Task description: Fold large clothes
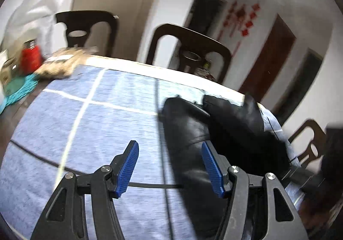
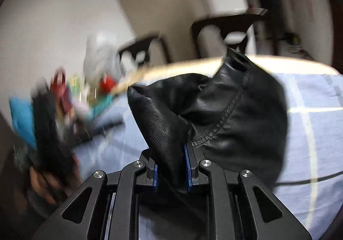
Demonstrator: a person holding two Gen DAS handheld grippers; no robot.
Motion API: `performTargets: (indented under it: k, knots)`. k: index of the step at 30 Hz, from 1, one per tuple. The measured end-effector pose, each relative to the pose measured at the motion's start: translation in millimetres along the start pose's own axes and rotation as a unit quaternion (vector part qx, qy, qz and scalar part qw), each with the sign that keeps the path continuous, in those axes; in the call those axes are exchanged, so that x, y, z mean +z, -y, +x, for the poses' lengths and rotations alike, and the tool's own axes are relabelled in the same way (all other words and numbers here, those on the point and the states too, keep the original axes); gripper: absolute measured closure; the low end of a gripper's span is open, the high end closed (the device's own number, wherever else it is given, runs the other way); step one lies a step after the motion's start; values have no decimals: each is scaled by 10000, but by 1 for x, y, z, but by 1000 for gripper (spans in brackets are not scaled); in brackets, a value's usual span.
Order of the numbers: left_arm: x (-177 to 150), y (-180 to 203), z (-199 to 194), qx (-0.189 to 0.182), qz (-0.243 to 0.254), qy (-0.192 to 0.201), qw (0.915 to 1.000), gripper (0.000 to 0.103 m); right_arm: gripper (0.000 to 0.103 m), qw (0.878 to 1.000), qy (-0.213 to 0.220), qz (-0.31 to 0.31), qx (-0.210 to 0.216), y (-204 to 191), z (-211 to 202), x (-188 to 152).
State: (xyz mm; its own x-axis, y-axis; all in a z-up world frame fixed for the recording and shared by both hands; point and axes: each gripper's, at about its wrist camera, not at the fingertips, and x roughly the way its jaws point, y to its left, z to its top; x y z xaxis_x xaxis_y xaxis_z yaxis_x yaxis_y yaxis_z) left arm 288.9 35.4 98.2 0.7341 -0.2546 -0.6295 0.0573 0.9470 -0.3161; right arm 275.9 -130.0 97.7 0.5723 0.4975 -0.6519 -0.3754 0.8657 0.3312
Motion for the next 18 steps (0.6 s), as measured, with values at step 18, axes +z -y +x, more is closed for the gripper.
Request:
performTargets:
  k: [18]
  knots:
    - [-18,72,40,-412,1211,-794,9886,67,48,9971,113,-669,344,-5,-14,-32]
